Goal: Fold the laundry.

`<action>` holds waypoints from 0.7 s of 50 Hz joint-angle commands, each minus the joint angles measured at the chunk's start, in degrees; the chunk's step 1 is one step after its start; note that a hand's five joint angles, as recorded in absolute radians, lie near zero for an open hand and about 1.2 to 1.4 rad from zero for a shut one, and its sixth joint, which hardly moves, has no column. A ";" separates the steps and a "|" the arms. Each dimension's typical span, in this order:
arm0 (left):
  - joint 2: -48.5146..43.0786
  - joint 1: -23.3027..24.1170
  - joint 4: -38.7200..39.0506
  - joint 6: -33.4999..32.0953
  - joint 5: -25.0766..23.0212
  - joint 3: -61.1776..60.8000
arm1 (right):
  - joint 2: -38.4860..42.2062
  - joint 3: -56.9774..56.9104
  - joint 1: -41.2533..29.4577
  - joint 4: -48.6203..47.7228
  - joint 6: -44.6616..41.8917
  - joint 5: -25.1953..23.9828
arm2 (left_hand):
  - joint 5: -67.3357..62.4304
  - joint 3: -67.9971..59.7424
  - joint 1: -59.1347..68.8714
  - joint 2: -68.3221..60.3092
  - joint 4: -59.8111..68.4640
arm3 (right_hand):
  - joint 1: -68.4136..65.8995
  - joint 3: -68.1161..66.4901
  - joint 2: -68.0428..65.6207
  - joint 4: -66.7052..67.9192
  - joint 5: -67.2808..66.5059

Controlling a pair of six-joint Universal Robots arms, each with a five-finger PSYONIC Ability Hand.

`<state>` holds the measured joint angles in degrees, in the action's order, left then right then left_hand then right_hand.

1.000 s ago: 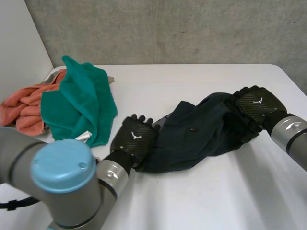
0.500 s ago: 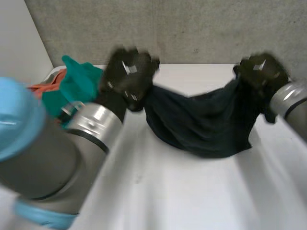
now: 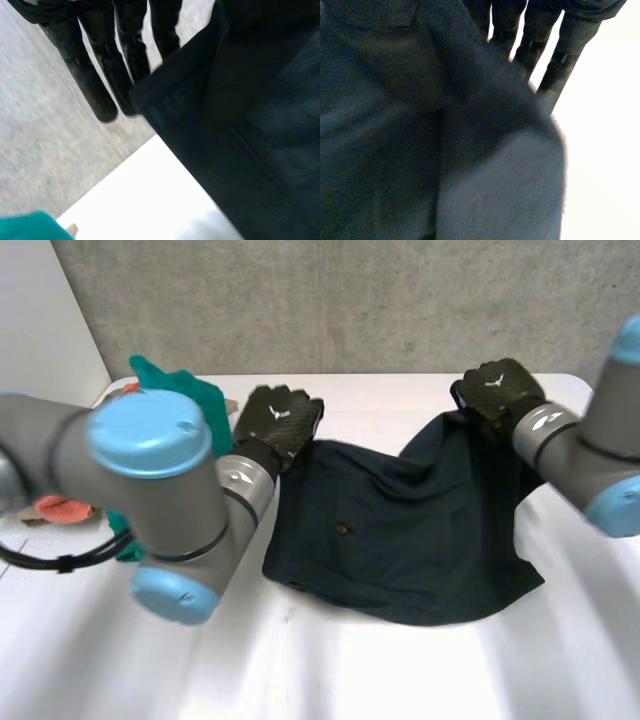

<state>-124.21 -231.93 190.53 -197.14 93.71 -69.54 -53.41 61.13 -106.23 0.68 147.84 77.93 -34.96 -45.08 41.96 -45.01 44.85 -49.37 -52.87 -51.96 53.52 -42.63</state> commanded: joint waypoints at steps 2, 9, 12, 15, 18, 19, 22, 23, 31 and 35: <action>-6.75 -0.80 0.54 0.00 -0.29 8.45 | 4.90 -0.93 -1.08 -17.11 -1.85 10.30 | 34.96 35.08 -31.96 35.01 -34.85 | 39.37 42.87 41.96 -43.52 42.63; 5.37 -1.15 0.89 -0.35 -0.20 1.35 | -9.06 5.83 -1.08 -10.27 -2.02 6.80 | 32.06 32.17 -29.06 32.11 -31.95 | 39.37 42.87 41.96 -43.52 42.63; 11.07 -1.24 0.37 -0.26 -0.37 -4.87 | -13.91 9.52 -0.64 -3.86 -2.03 3.02 | 27.54 27.65 -24.54 27.58 -27.43 | 39.37 42.87 41.96 -43.52 42.63; 14.69 -1.15 0.01 -0.26 -0.46 -10.86 | -16.28 12.94 -0.20 2.80 -1.94 -0.40 | 21.65 21.77 -18.66 21.70 -21.55 | 39.37 42.87 41.96 -43.52 42.63; 18.65 -0.89 0.01 -0.26 -0.90 -20.44 | -18.30 15.50 0.06 7.83 -1.76 -1.73 | 15.75 15.87 -12.75 15.80 -15.64 | 39.37 42.87 41.96 -43.52 42.63; 19.87 -0.72 0.36 -0.26 -1.86 -24.73 | -19.79 17.77 0.76 10.46 -2.02 -2.52 | 12.57 12.69 -9.58 12.62 -12.47 | 39.37 42.87 41.96 -43.52 42.63; 20.33 -0.45 0.80 -0.26 -4.49 -30.37 | -21.47 21.82 2.78 12.59 -2.20 -3.23 | 11.87 11.98 -8.87 11.92 -11.76 | 39.37 42.87 41.96 -43.52 42.63; 19.98 -0.28 1.50 -0.26 -5.64 -32.22 | -21.91 24.10 3.57 12.42 -2.38 -3.84 | 12.04 12.15 -9.04 12.08 -11.93 | 39.37 42.87 41.96 -43.52 42.63; 10.15 -0.45 7.83 -0.35 -7.14 -32.95 | -22.09 33.07 4.81 6.11 -2.29 -6.04 | 15.57 15.69 -12.58 15.62 -15.46 | 39.37 42.87 41.96 -43.52 42.63; 6.71 -1.06 9.59 -0.35 -7.05 -30.32 | -22.09 35.98 5.07 2.76 -2.03 -6.13 | 15.40 15.52 -12.41 15.45 -15.30 | 39.37 42.87 41.96 -43.52 42.63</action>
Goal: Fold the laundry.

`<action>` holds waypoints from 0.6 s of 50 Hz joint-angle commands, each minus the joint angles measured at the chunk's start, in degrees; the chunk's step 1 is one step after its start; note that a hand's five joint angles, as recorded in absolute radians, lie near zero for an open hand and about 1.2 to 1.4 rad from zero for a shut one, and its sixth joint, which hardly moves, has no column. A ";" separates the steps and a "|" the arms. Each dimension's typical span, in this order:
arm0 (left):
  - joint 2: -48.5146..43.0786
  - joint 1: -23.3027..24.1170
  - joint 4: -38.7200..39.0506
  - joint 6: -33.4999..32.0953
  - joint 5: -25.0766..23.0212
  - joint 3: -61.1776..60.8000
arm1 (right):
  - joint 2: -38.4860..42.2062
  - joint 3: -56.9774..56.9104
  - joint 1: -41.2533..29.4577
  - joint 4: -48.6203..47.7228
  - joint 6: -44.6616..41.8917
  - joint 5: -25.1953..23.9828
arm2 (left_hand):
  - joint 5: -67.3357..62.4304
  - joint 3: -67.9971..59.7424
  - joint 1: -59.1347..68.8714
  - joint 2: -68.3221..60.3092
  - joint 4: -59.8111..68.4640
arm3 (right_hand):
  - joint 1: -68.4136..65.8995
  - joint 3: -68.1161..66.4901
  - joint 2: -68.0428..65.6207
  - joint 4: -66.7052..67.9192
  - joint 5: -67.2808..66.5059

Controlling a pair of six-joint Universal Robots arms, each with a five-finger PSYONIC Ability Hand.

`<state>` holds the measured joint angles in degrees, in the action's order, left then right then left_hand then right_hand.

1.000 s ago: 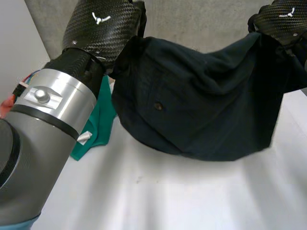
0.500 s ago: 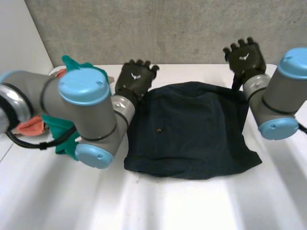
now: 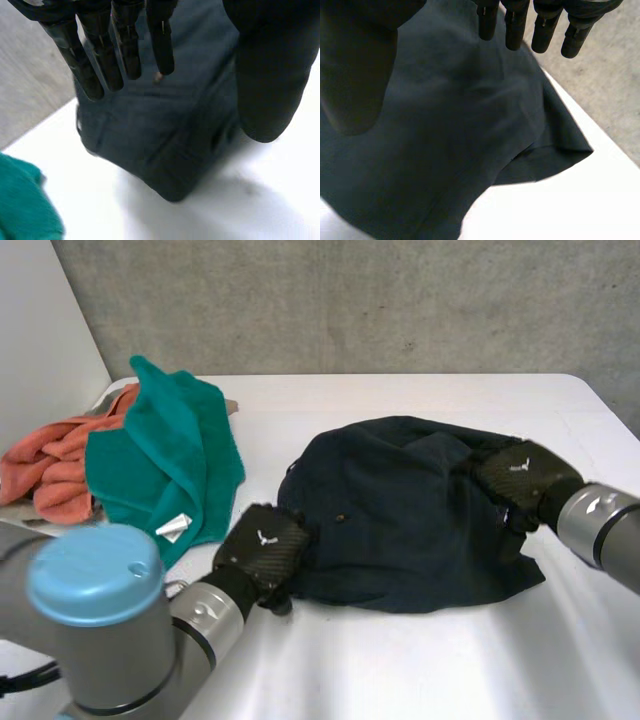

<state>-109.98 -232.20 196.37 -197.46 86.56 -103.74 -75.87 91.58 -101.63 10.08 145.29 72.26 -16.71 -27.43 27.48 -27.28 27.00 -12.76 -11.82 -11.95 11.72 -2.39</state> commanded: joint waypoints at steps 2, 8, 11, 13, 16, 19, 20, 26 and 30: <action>-9.36 -0.89 5.07 -0.03 0.10 5.56 | 0.37 6.76 0.47 -7.70 0.52 -0.37 | -4.51 -3.80 3.75 -3.95 4.22 | 2.76 1.82 1.95 -1.72 2.39; -13.58 -0.89 5.87 -0.03 0.10 9.69 | 0.37 8.44 0.47 -9.99 0.52 -0.28 | -21.29 -20.57 20.52 -20.73 21.00 | 2.76 1.82 1.95 -1.72 2.39; -15.43 -0.89 5.08 -0.11 0.10 11.89 | 0.28 8.53 0.47 -10.61 0.61 -0.10 | -53.22 -52.50 52.45 -52.65 52.93 | 2.76 1.82 1.95 -1.72 2.39; -15.61 -0.89 4.55 -0.64 0.45 12.68 | -0.07 8.44 0.47 -10.70 0.52 -0.01 | -53.29 -52.57 52.52 -52.72 53.00 | 2.76 1.82 1.95 -1.72 2.39; -14.56 -1.07 4.28 -4.15 2.38 14.70 | -0.77 8.26 0.64 -10.70 0.52 -0.01 | -53.29 -52.57 52.52 -52.72 53.00 | 2.76 1.82 1.95 -1.72 2.39; -10.18 -3.87 5.95 -8.45 7.55 17.95 | -2.00 8.18 0.73 -10.78 0.61 -0.01 | -53.29 -52.57 52.52 -52.72 53.00 | 2.76 1.82 1.95 -1.72 2.39; -8.86 -5.18 6.56 -9.51 8.79 19.18 | -2.27 8.09 0.82 -10.70 0.61 -0.01 | -53.29 -52.57 52.52 -52.72 53.00 | 2.76 1.82 1.95 -1.72 2.39; -2.69 -9.33 14.03 -13.65 8.45 29.55 | -3.59 7.74 1.26 -10.78 0.79 0.07 | -53.29 -52.57 52.52 -52.72 53.00 | 2.76 1.82 1.95 -1.72 2.39; -2.60 -8.19 15.10 -9.00 2.05 35.27 | -3.85 8.18 1.09 -11.05 0.87 0.16 | -53.29 -52.57 52.52 -52.72 53.00 | 2.76 1.82 1.95 -1.72 2.39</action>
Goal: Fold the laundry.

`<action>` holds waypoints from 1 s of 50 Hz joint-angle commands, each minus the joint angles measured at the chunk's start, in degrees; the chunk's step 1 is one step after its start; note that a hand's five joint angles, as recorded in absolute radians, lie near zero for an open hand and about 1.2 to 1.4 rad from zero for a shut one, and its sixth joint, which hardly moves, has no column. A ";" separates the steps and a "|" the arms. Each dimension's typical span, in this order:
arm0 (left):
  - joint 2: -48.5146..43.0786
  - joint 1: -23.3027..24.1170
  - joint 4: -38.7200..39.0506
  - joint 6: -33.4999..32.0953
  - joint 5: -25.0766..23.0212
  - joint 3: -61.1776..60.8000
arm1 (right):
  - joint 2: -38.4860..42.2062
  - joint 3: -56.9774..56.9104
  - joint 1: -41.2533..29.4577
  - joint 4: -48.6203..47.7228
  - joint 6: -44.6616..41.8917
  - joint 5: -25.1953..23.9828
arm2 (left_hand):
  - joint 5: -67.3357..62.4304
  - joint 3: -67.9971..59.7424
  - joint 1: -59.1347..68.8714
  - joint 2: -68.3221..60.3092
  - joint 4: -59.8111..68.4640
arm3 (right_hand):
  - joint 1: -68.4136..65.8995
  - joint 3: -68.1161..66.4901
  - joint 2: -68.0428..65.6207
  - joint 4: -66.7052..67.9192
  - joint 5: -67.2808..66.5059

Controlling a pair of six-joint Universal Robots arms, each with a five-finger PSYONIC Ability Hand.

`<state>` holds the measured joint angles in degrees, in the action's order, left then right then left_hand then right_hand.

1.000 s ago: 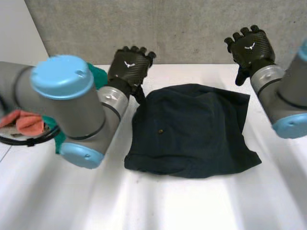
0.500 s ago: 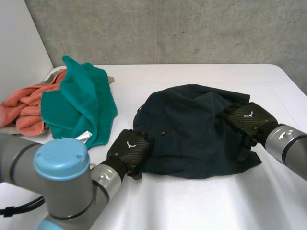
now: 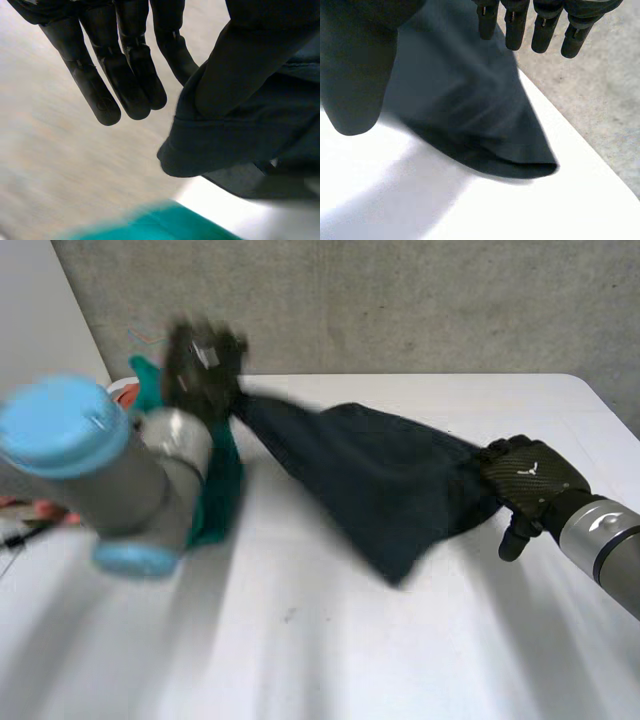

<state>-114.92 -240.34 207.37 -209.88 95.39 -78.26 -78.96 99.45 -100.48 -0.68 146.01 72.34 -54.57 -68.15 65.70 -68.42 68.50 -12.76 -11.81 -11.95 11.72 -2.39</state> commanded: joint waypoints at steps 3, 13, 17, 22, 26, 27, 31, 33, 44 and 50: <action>0.93 1.19 3.83 8.68 -12.15 12.86 | -1.10 0.56 0.02 -0.29 0.42 0.08 | -15.43 -11.85 14.30 -11.58 11.50 | 2.76 1.81 1.95 -1.72 2.39; -11.63 11.28 3.30 20.99 -24.54 13.92 | -1.72 0.83 1.51 -0.37 0.42 0.17 | -15.43 -11.85 14.30 -11.58 11.50 | 2.76 1.81 1.95 -1.72 2.39; -15.85 15.42 2.78 21.35 -26.57 14.10 | -1.72 0.83 2.56 -0.55 0.51 0.17 | 5.57 9.16 -6.70 9.43 -9.50 | 2.76 1.81 1.95 -1.72 2.39; -18.06 17.98 1.99 21.44 -26.75 13.66 | -1.72 0.83 4.14 -0.90 1.03 -0.09 | 48.93 52.51 -50.06 52.79 -52.86 | 2.76 1.81 1.95 -1.72 2.39; -15.52 17.89 0.58 21.35 -25.17 12.96 | -1.98 -0.05 5.64 -0.90 0.95 -0.97 | 49.14 52.73 -50.27 53.00 -53.08 | 2.76 1.81 1.95 -1.72 2.39; -14.55 17.72 -0.03 21.26 -24.39 12.52 | -2.16 -0.22 5.99 -0.90 0.77 -1.24 | 49.14 52.72 -50.27 52.99 -53.07 | 2.76 1.81 1.95 -1.72 2.39; -7.97 15.44 -3.63 21.00 -17.80 9.19 | -2.86 -1.80 7.05 -0.73 -0.10 -3.86 | 47.97 51.55 -49.10 51.82 -51.90 | 2.76 1.81 1.95 -1.72 2.39; -3.49 13.94 -6.35 20.91 -13.41 6.29 | -2.95 -2.42 7.22 -0.37 -0.54 -5.27 | 46.79 50.37 -47.92 50.65 -50.72 | 2.76 1.81 1.95 -1.72 2.39; 4.97 10.16 -21.29 20.74 -4.52 -13.03 | -2.51 -2.60 7.66 7.00 -15.82 -15.30 | 33.34 36.92 -34.47 37.19 -37.27 | -13.63 -14.58 -14.44 14.67 -14.00; 3.92 8.58 -19.29 20.91 -4.60 -19.03 | -1.55 -0.14 7.31 8.94 -28.48 -17.41 | 32.48 36.07 -33.62 36.34 -36.42 | -17.34 -18.29 -18.15 18.38 -17.72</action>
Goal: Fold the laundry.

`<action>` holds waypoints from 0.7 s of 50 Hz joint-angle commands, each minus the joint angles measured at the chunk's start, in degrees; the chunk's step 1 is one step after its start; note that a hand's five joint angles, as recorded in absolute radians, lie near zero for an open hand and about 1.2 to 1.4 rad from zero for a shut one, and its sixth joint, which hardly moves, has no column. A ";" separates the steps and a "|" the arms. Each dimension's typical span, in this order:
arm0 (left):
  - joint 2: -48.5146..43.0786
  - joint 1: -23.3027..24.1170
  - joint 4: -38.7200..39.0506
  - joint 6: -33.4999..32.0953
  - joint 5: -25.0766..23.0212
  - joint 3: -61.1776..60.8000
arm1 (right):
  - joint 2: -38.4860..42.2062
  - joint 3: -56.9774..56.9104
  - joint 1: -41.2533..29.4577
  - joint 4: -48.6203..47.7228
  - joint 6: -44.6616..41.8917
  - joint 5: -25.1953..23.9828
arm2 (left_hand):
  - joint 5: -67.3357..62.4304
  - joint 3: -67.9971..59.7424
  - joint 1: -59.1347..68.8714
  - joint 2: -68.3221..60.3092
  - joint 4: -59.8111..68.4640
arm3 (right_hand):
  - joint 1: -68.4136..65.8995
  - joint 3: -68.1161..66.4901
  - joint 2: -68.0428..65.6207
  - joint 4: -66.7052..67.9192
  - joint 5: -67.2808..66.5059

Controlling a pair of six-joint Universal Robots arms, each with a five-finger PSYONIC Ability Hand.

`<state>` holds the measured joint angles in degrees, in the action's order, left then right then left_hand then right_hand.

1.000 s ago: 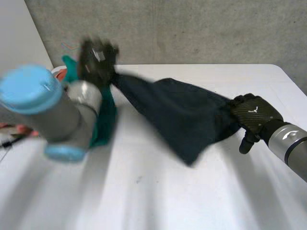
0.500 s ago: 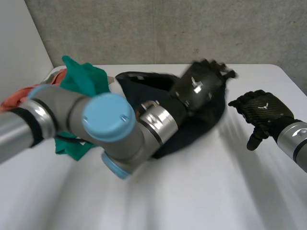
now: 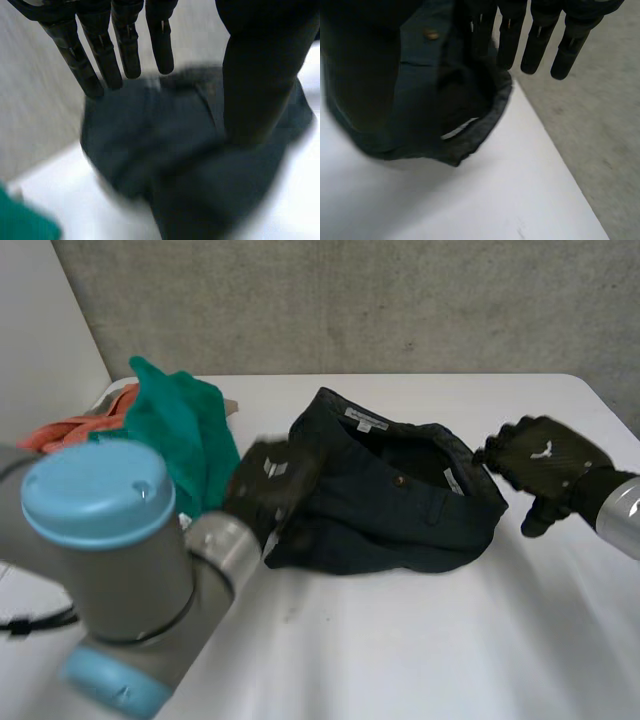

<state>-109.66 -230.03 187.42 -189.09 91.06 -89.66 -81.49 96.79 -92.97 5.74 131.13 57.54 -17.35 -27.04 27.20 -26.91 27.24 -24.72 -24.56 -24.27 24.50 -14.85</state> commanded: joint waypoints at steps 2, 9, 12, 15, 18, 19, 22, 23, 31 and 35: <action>-3.18 -2.35 3.03 0.04 -0.35 -7.64 | 2.73 3.32 -0.37 2.26 -19.05 -3.48 | -4.73 -5.05 4.88 -5.17 4.84 | -5.39 -5.54 -5.83 5.60 -5.26; -9.32 -4.02 7.16 -0.05 -0.53 -3.09 | 9.58 2.97 -0.54 -2.91 -26.88 -5.15 | -4.56 -4.88 4.71 -5.00 4.67 | -4.72 -4.87 -5.16 4.93 -4.59; -12.32 -3.93 7.17 -0.05 -0.53 -0.62 | 11.26 2.62 -0.45 -6.43 -27.41 -5.15 | -4.56 -4.88 4.71 -5.00 4.67 | -3.71 -3.86 -4.15 3.92 -3.57; -15.84 -3.93 6.82 -0.14 -0.53 3.25 | 13.81 2.18 -0.45 -11.70 -27.41 -5.15 | -4.56 -4.88 4.71 -5.00 4.67 | -2.36 -2.51 -2.81 2.58 -2.23; -19.71 -3.93 6.55 -0.84 -0.53 6.68 | 15.74 1.83 -0.45 -15.66 -27.41 -5.15 | -4.90 -5.21 5.05 -5.34 5.01 | -1.68 -1.83 -2.13 1.90 -1.55; -20.41 -3.93 6.55 -1.10 -0.53 7.30 | 16.79 1.48 -0.54 -17.24 -27.41 -5.24 | -5.06 -5.38 5.22 -5.50 5.17 | -1.85 -2.00 -2.30 2.07 -1.72; -22.87 -4.02 6.46 -2.86 -0.53 10.02 | 18.47 0.95 -0.63 -19.44 -27.50 -5.24 | -13.10 -13.41 13.25 -13.54 13.21 | -3.36 -3.51 -3.80 3.58 -3.23; -23.49 -4.10 6.46 -3.91 -0.53 10.98 | 19.60 0.60 -0.80 -20.76 -27.42 -5.24 | -23.30 -23.61 23.45 -23.74 23.41 | -5.86 -6.02 -6.31 6.08 -5.73; -21.92 -3.49 6.73 -6.11 0.26 13.89 | 23.66 -2.30 -3.70 -24.02 -24.61 -4.45 | -52.65 -52.96 52.80 -53.09 52.76 | -55.28 -55.44 -55.73 55.50 -55.15; -14.21 -3.84 6.64 -6.29 0.26 15.12 | 22.52 -4.06 -3.71 -24.02 -16.36 -3.40 | -52.65 -52.96 52.80 -53.09 52.76 | -55.28 -55.44 -55.73 55.50 -55.15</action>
<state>-131.88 -233.84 194.05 -195.10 91.03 -76.14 -58.46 95.19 -95.95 -18.26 106.11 52.84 -57.24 -68.00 63.46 -67.86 68.48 -64.59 -66.94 -67.08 67.36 -55.84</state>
